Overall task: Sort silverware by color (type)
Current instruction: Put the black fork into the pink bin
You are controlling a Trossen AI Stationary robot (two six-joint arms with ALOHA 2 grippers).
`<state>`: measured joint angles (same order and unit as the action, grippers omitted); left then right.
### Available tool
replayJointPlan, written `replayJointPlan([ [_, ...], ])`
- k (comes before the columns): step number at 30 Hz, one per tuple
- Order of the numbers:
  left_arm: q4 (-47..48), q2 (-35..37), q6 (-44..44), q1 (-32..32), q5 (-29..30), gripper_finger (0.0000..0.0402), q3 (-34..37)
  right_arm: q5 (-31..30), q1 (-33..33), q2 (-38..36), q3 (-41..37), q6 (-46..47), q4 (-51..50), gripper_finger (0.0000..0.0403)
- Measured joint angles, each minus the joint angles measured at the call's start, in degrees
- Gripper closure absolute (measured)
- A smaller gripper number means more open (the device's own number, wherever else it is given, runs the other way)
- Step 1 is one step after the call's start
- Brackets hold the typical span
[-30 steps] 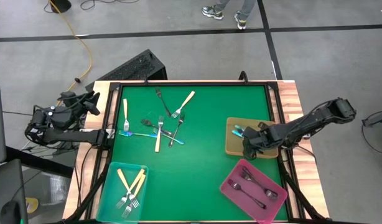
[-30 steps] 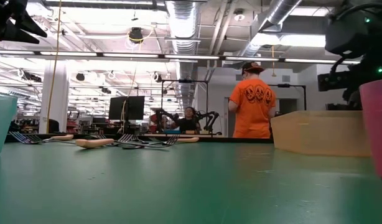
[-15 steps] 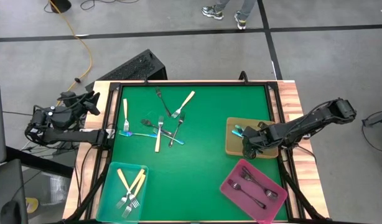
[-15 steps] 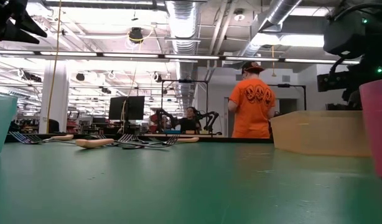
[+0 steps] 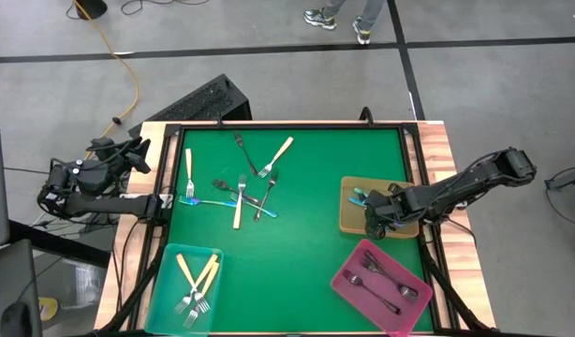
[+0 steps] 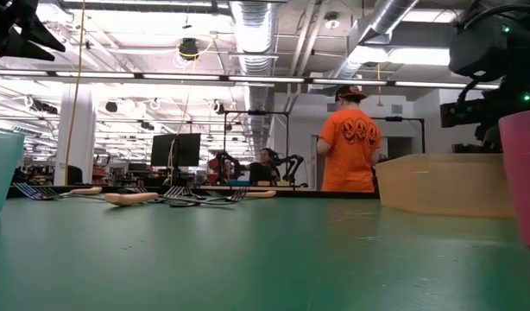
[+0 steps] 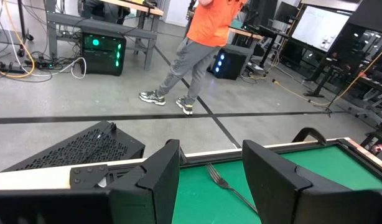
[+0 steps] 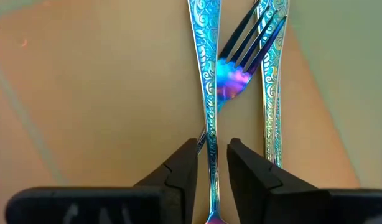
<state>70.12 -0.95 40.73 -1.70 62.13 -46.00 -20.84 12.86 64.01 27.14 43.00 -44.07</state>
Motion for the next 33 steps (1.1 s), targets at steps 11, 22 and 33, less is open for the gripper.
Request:
replayJointPlan([
  [11, 0.0, 0.0, 0.0, -0.01, 0.0, 0.0243, 0.0, -0.08, -0.01, 0.0, 1.07, -1.47, -0.34, 0.0291],
  [22, -0.01, 0.0, 0.0, 0.01, 0.0, 0.0243, 0.0, -0.13, -1.89, 0.0, 9.67, -10.52, -0.26, 0.0291],
  [33, -0.01, 0.0, 0.0, -0.01, -0.02, 0.0243, 0.0, -0.28, -4.18, 0.0, 14.84, -20.85, 11.02, 0.0291],
])
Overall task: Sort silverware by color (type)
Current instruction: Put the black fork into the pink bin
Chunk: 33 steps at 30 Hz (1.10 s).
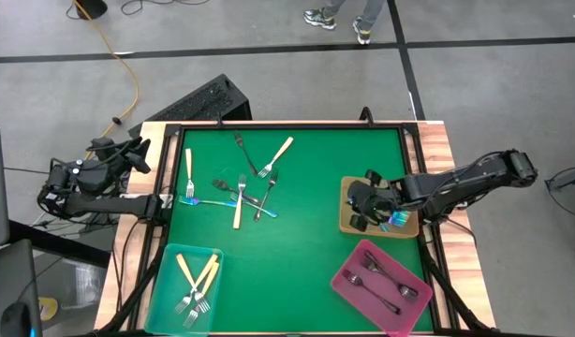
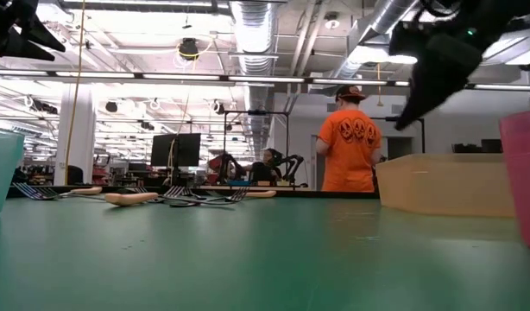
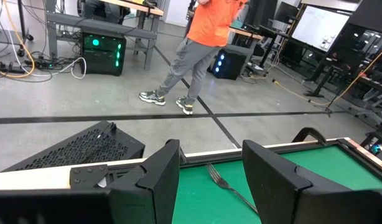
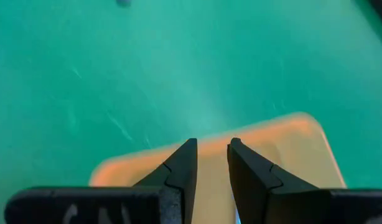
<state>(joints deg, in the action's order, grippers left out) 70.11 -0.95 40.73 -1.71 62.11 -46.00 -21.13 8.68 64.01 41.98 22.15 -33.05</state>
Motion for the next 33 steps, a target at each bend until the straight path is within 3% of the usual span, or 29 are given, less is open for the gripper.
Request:
replayJointPlan([
  [10, 0.02, 0.0, 0.46, -0.01, -0.31, 0.0243, 0.0, -0.15, -3.71, 2.1, 0.0, -9.9, 24.75, 0.0291],
  [19, 0.02, 0.0, 0.48, 0.01, -0.31, 0.0243, 0.0, 0.02, -7.35, 16.07, 0.12, -16.0, 53.76, 0.0291],
  [22, 0.03, 0.0, 0.48, 0.01, -0.28, 0.0243, 0.0, 0.02, -8.56, 22.0, 1.49, -16.2, 58.76, 0.0291],
  [28, 0.02, 0.0, 0.47, 0.0, -0.28, 0.0243, 0.0, 0.05, -10.29, 32.92, 10.99, -17.45, 54.27, 0.0291],
  [30, 0.03, 0.0, 0.48, 0.0, -0.26, 0.0243, 0.0, -0.05, -10.57, 36.01, 15.44, -16.39, 48.13, 0.0291],
  [33, 0.02, -0.02, 0.48, 0.01, -0.26, 0.0243, 0.0, -1.47, -11.76, 40.2, 23.69, -7.64, 35.09, 0.0291],
])
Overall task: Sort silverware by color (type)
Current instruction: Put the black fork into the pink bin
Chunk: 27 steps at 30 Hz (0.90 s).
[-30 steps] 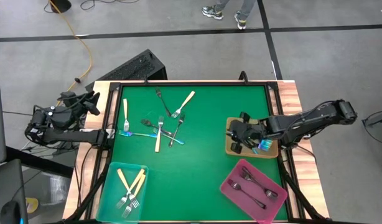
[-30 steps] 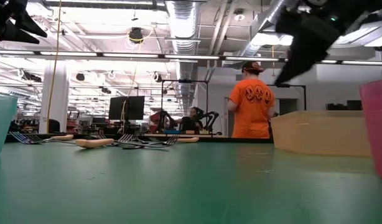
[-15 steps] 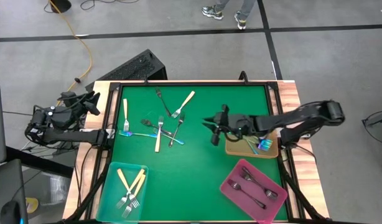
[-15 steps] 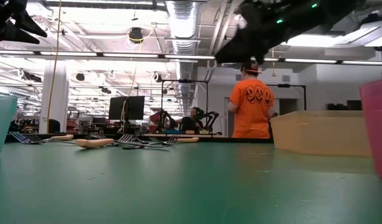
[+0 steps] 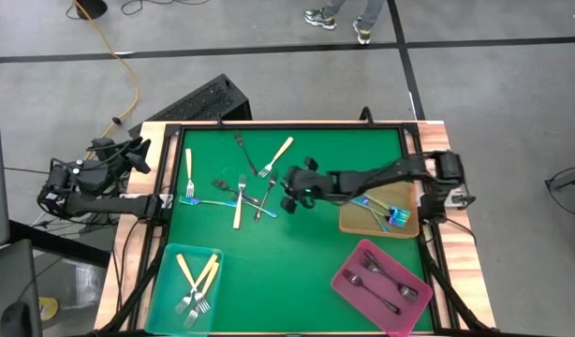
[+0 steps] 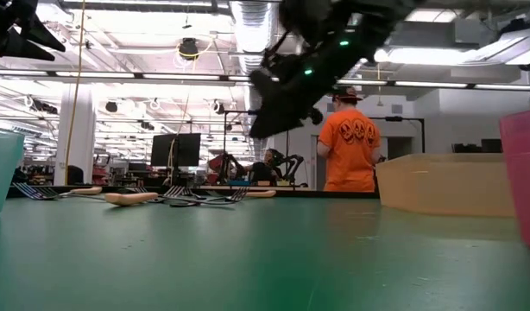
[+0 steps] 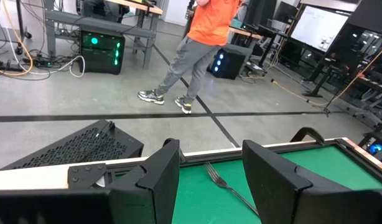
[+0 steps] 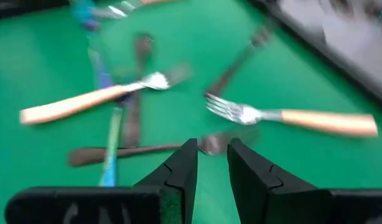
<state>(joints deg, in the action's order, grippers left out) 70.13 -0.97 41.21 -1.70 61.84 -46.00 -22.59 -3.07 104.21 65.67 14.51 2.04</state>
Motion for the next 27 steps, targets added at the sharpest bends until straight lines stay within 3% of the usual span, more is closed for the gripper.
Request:
replayJointPlan([
  [5, 0.02, 0.02, -0.02, -0.02, 0.03, 0.0243, 0.0, -0.01, -1.28, 8.62, 13.12, 5.14, -14.7, 0.0291],
  [14, 0.02, 0.01, -0.04, -0.01, 0.07, 0.0243, 0.0, 0.24, -1.2, 20.86, 29.6, 13.62, -24.21, 0.0291],
  [27, 0.02, 0.0, -0.04, 0.0, 0.11, 0.0243, 0.0, 1.64, 0.99, 28.08, 32.11, 23.93, -23.4, 0.0291],
])
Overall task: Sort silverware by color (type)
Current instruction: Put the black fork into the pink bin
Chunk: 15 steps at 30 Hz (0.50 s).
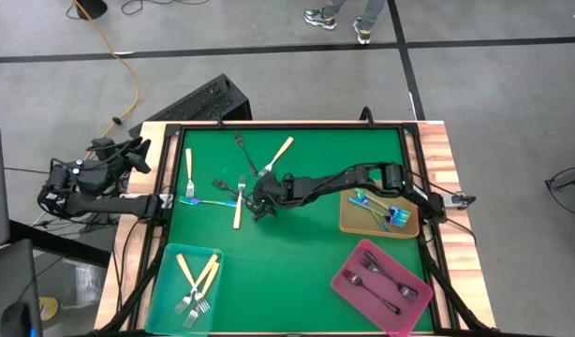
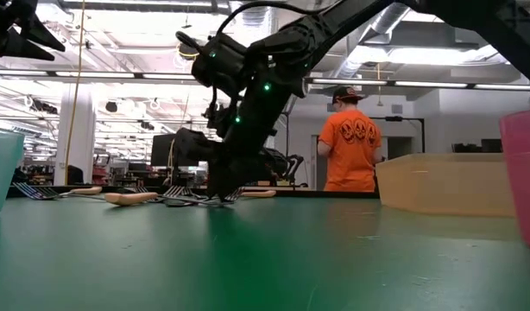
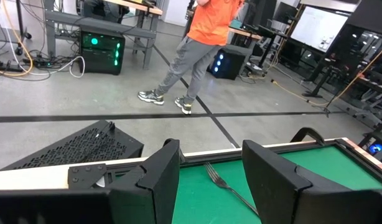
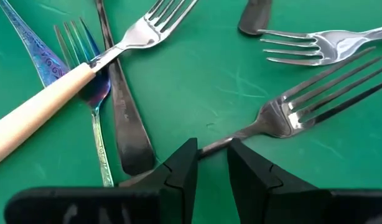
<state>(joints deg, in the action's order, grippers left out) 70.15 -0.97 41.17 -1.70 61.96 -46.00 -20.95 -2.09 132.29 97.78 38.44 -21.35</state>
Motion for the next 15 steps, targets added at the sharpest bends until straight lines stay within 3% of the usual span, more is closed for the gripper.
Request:
replayJointPlan([
  [9, 0.0, 0.0, 0.0, 0.0, 0.0, 0.0243, 0.0, 0.18, -0.28, 0.0, 0.0, -1.81, -0.93, 0.0291],
  [15, 0.0, 0.0, -0.02, -0.01, -0.02, 0.0243, 0.0, 0.7, -0.96, -0.37, 0.23, -3.83, -11.38, 0.0291],
])
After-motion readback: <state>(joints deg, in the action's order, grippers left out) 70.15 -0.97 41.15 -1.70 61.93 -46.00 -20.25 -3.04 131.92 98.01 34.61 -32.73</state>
